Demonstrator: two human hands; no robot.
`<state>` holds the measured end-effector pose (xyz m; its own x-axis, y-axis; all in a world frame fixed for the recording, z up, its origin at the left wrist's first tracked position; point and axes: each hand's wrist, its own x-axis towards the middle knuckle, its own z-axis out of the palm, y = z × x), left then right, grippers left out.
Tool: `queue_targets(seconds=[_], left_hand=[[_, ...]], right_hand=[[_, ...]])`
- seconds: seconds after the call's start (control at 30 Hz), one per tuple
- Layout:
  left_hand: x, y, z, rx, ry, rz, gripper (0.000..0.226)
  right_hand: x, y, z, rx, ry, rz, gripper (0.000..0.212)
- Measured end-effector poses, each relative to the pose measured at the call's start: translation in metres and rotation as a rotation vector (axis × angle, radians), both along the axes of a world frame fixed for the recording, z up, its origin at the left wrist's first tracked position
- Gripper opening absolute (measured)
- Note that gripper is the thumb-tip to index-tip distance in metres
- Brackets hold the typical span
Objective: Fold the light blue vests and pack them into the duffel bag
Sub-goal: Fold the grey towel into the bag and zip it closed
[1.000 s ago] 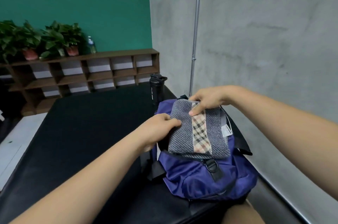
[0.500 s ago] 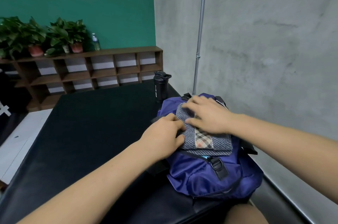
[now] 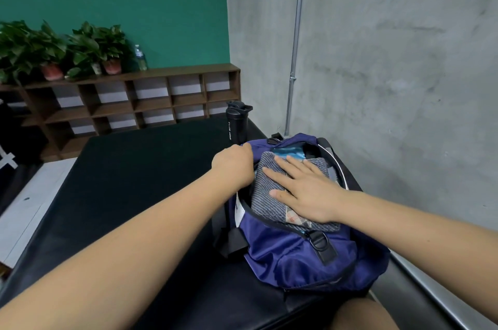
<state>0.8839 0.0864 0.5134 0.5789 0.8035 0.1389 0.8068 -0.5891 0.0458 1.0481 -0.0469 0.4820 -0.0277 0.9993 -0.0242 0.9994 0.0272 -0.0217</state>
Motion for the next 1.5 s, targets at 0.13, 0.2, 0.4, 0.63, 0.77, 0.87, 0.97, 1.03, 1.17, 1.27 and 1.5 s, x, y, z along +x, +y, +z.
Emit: queue_targets(seconds=[0.13, 0.2, 0.4, 0.63, 0.77, 0.87, 0.97, 1.03, 1.17, 1.27, 1.5], left_hand=[[0.002, 0.015, 0.007, -0.028, -0.179, 0.045, 0.01], [0.002, 0.014, 0.015, -0.078, -0.366, 0.05, 0.014], [-0.008, -0.028, 0.006, -0.159, -0.455, -0.134, 0.019], [-0.041, -0.083, -0.012, 0.152, -0.118, -0.66, 0.033], [-0.053, -0.093, -0.01, 0.232, 0.066, -0.751, 0.036], [-0.054, -0.097, -0.006, 0.274, 0.133, -0.748, 0.031], [-0.055, -0.099, 0.0, 0.223, 0.158, -0.729, 0.021], [-0.057, -0.099, 0.005, 0.186, 0.155, -0.719, 0.019], [-0.071, -0.095, 0.021, 0.129, 0.113, -0.73, 0.017], [-0.086, -0.091, 0.034, 0.166, 0.039, -0.745, 0.016], [-0.124, -0.067, 0.075, 0.292, -0.074, -0.581, 0.01]], right_hand=[[0.002, 0.005, -0.004, -0.004, -0.001, 0.046, 0.072], [0.004, 0.009, -0.008, -0.015, -0.013, 0.069, 0.067], [0.008, 0.025, -0.017, -0.006, -0.066, 0.081, 0.069], [0.037, -0.01, 0.006, 0.142, 0.082, 0.114, 0.068], [0.054, -0.052, 0.024, 0.269, -0.221, 0.117, 0.034], [0.071, -0.079, 0.031, 0.208, -0.476, 0.198, 0.022], [0.074, -0.094, 0.032, 0.071, -0.498, 0.305, 0.009], [0.075, -0.095, 0.035, 0.054, -0.47, 0.381, 0.012], [0.079, -0.088, 0.063, 0.044, -0.347, 0.372, 0.015], [0.074, -0.08, 0.087, 0.033, -0.258, 0.36, 0.009], [0.032, -0.057, 0.135, 0.016, -0.03, 0.369, 0.011]])
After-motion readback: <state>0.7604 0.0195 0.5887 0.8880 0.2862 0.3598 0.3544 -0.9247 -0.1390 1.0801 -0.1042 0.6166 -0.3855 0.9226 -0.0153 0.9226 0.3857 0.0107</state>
